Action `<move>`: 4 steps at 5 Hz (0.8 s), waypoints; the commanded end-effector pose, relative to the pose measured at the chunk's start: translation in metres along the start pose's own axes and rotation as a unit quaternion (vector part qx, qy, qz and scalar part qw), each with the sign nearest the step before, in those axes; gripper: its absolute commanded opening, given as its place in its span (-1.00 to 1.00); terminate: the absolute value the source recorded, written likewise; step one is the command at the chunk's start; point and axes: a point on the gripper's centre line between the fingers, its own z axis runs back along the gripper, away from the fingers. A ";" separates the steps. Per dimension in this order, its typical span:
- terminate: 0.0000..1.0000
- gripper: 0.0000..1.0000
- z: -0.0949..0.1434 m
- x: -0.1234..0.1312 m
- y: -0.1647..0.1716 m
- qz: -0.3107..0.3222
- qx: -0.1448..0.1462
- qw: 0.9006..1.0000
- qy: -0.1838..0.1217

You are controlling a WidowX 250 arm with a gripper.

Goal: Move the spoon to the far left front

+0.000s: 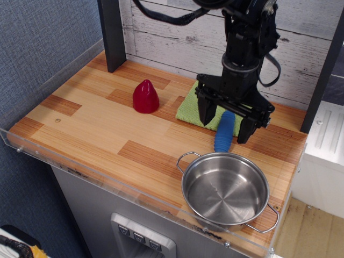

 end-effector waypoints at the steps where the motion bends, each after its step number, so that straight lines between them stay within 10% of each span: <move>1: -1.00 1.00 -0.001 -0.004 -0.002 -0.015 0.001 1.000 -0.005; 4: -1.00 1.00 -0.021 -0.001 0.000 -0.003 -0.017 1.000 0.000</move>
